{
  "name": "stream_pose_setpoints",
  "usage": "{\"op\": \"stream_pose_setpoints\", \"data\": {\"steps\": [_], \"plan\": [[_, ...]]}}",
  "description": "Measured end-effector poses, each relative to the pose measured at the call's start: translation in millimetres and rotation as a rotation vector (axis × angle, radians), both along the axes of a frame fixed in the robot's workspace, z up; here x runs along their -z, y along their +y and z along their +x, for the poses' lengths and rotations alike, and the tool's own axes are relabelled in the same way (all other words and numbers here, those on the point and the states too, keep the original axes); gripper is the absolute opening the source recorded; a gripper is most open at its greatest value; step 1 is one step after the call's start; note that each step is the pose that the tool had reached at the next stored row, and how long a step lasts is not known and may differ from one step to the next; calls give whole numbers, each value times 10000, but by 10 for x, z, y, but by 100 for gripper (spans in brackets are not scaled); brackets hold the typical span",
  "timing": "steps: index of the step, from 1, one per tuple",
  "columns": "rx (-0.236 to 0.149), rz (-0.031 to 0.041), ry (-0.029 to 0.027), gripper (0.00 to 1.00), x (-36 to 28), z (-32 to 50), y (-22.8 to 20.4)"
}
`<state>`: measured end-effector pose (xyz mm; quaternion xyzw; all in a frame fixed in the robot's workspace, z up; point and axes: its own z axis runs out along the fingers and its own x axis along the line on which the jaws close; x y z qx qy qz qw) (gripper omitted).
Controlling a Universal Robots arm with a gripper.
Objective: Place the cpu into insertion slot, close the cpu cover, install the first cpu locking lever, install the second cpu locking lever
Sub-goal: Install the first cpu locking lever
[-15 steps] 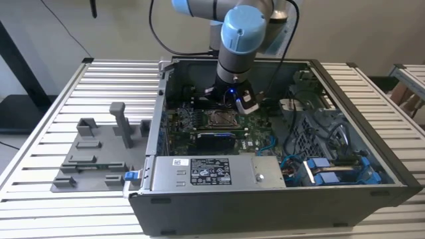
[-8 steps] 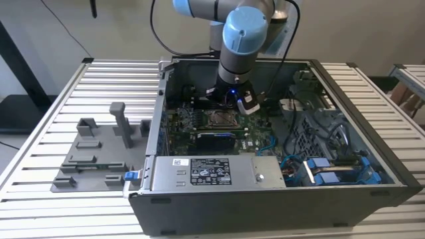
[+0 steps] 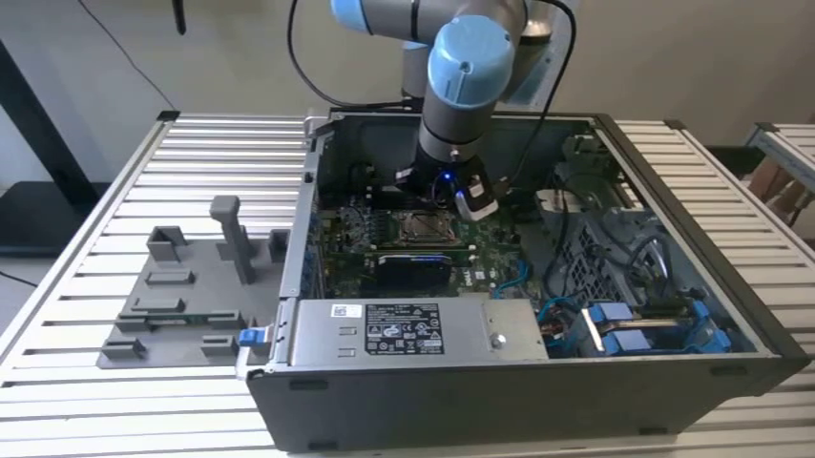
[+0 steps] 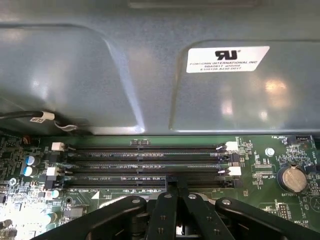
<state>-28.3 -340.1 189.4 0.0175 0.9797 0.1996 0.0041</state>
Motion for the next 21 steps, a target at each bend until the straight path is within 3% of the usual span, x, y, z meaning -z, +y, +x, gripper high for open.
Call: {"op": "stream_pose_setpoints", "data": {"steps": [4, 13, 18, 21], "plan": [[1, 16, 6, 11, -69, 0, -2], [-1, 14, 25, 11, -382, -13, -2], [0, 17, 24, 11, -417, -88, -2], [0, 14, 19, 11, -418, -196, -2]]}}
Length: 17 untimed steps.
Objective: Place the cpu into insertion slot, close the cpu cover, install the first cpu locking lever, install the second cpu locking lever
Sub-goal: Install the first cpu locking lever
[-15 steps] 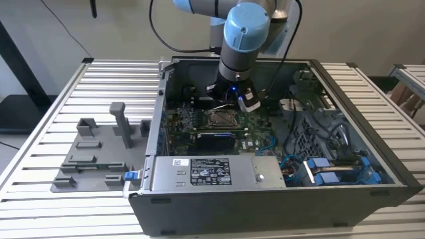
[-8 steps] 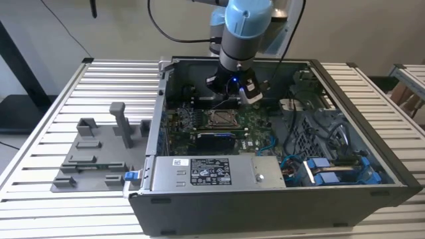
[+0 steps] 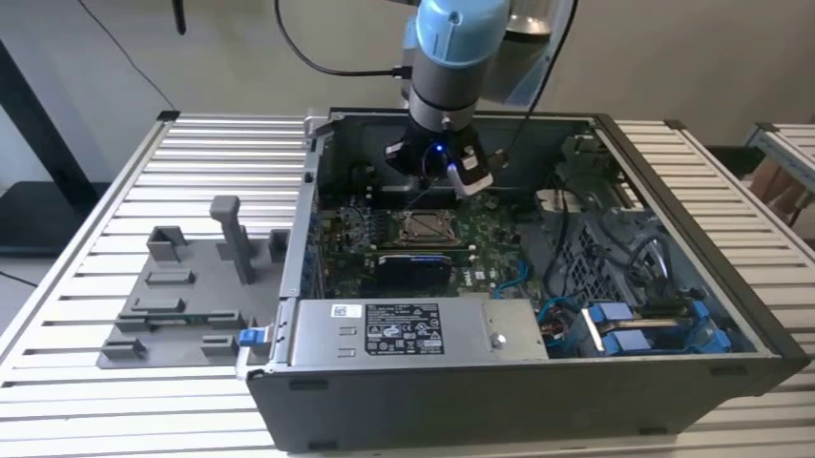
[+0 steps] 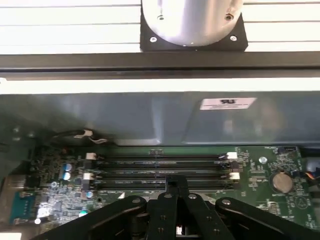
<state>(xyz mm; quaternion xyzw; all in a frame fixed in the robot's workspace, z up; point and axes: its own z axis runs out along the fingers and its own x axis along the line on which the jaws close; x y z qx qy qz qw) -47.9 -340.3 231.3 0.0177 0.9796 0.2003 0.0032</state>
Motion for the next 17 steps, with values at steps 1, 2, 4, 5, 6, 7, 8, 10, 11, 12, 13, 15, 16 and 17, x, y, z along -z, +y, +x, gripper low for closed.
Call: {"op": "stream_pose_setpoints", "data": {"steps": [1, 2, 4, 5, 6, 7, 8, 10, 11, 12, 13, 15, 16, 17], "plan": [[0, 1, -20, 11, 0, -45, 0], [0, -1, -50, 11, 0, -91, 0], [1, -2, -76, 11, 5, -158, 0], [0, -15, -81, 11, 12, -176, 0], [0, -35, -81, 11, 22, -191, 0], [0, -51, -81, 11, 33, -204, -1], [-1, -61, -81, 11, 46, -216, -1], [0, -71, -81, 11, 80, -237, -1], [-4, -72, -80, 11, 96, -245, -1], [-26, -73, -81, 11, 112, -250, -1], [-63, -71, -81, 11, 123, -252, -1], [-120, -74, -80, 11, 144, -258, -3], [-140, -72, -82, 11, 160, -265, -4], [-153, -72, -83, 11, 178, -275, -4]]}}
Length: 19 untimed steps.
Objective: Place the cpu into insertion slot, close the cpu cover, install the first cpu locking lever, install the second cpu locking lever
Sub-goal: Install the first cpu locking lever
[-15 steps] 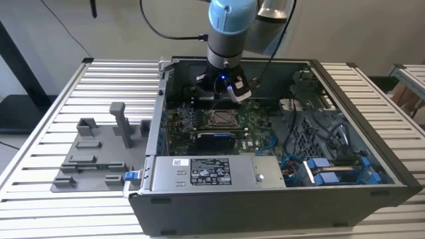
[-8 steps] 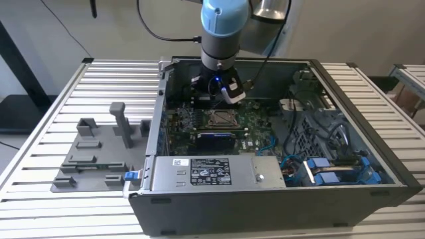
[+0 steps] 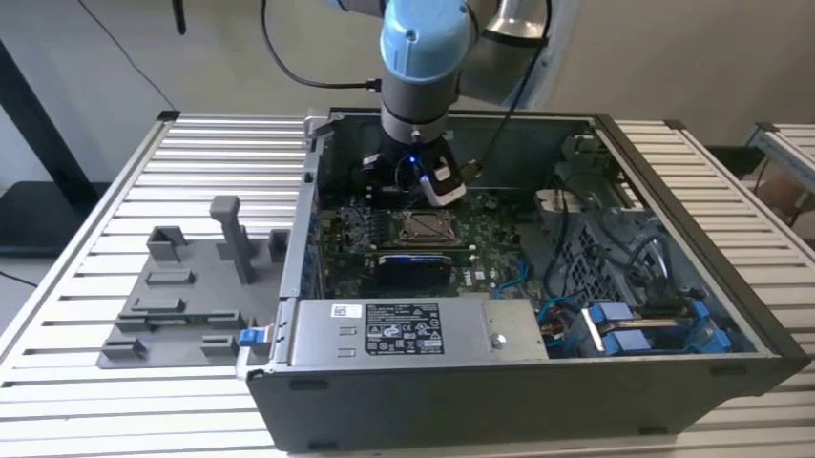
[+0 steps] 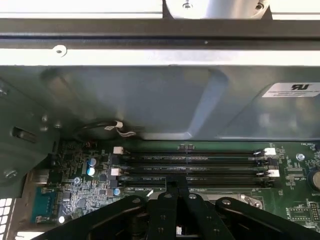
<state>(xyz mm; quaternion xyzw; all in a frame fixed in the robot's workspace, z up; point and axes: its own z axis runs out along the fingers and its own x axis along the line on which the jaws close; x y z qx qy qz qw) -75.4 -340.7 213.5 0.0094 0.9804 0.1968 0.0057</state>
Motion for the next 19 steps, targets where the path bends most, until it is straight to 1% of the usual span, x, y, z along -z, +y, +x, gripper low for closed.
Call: {"op": "stream_pose_setpoints", "data": {"steps": [4, 8, 11, 15, 19], "plan": [[-15, -6, -3, 11, 62, -42, -7], [-16, -14, -4, 11, 101, -44, -41], [-15, -17, -19, 11, 139, -44, -45], [-17, -18, -22, 11, 163, -36, -45], [-16, -19, -20, 11, 173, -11, -46]]}}
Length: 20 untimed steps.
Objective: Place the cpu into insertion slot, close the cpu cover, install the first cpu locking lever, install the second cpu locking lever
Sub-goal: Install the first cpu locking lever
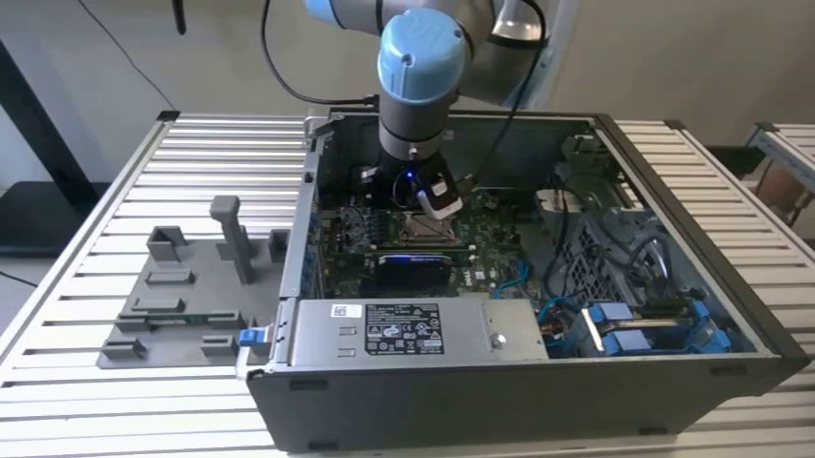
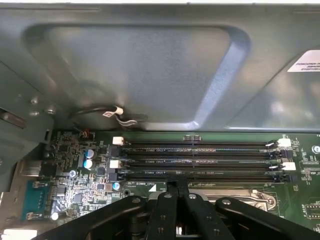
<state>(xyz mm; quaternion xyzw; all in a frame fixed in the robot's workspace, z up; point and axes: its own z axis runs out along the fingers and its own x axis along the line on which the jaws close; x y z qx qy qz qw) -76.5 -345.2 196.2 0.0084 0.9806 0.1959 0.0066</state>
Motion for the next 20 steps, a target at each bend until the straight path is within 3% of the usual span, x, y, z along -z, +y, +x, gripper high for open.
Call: {"op": "stream_pose_setpoints", "data": {"steps": [20], "plan": [[0, 0, -1, 11, 30, 170, 0]]}}
